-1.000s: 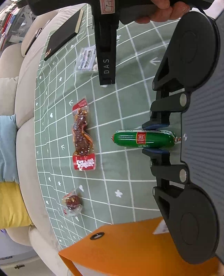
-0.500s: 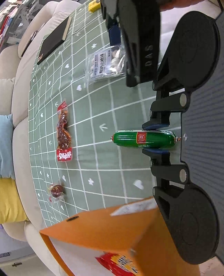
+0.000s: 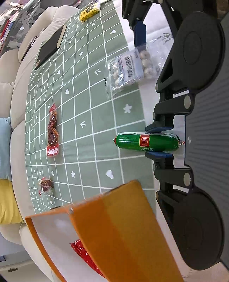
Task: Organize snacks
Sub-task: 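Lift the green sausage with the left gripper while the right gripper grasps the yogurt ball packet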
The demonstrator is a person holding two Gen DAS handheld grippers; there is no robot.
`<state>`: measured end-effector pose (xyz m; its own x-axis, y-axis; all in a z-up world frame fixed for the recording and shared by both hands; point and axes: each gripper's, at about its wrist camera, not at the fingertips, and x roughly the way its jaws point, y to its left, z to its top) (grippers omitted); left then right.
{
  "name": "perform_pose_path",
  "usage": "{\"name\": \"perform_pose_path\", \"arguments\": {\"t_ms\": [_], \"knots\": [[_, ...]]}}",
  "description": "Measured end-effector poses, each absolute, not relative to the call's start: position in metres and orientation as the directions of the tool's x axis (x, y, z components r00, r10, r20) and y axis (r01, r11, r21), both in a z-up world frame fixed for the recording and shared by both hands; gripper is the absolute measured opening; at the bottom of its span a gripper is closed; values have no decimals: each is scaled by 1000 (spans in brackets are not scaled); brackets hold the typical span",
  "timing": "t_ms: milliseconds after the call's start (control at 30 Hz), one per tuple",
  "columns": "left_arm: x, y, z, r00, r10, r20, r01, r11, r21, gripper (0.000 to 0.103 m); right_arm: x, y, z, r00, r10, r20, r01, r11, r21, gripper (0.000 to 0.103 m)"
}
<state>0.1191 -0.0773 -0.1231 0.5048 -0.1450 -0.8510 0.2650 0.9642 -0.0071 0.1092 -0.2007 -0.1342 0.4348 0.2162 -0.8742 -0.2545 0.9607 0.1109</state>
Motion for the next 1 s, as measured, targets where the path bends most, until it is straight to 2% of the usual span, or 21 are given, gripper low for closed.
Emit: {"name": "perform_pose_path", "arguments": {"t_ms": [100,200,367,400,433,533,667,900,1000], "knots": [[116,-71,-123,500,-154,-852,258,966,-24,25,103,-197,-135,453,227,-862,-259,959,116,74],[116,-66,-123,504,-172,-846,254,966,-45,25,99,-196,-135,470,236,-850,-240,961,134,79],[119,-62,-124,508,-195,-839,247,966,-75,26,95,-199,-135,500,239,-832,-153,970,187,83],[121,-61,-124,503,-203,-840,240,967,-89,27,96,-201,-135,507,241,-828,-133,971,201,83],[122,-59,-124,500,-207,-841,230,968,-102,34,97,-202,-135,513,238,-824,-114,971,210,83],[129,-53,-123,477,-240,-846,195,967,-165,42,104,-200,-137,534,181,-826,-77,983,166,82],[133,-58,-123,476,-212,-854,189,972,-136,43,113,-195,-140,547,148,-824,-68,989,132,82],[128,-75,-124,487,-144,-862,253,967,-19,43,112,-181,-141,557,93,-825,-131,991,23,68],[126,-78,-124,486,-138,-863,266,964,-3,34,110,-182,-140,557,92,-826,-143,990,14,66]]}}
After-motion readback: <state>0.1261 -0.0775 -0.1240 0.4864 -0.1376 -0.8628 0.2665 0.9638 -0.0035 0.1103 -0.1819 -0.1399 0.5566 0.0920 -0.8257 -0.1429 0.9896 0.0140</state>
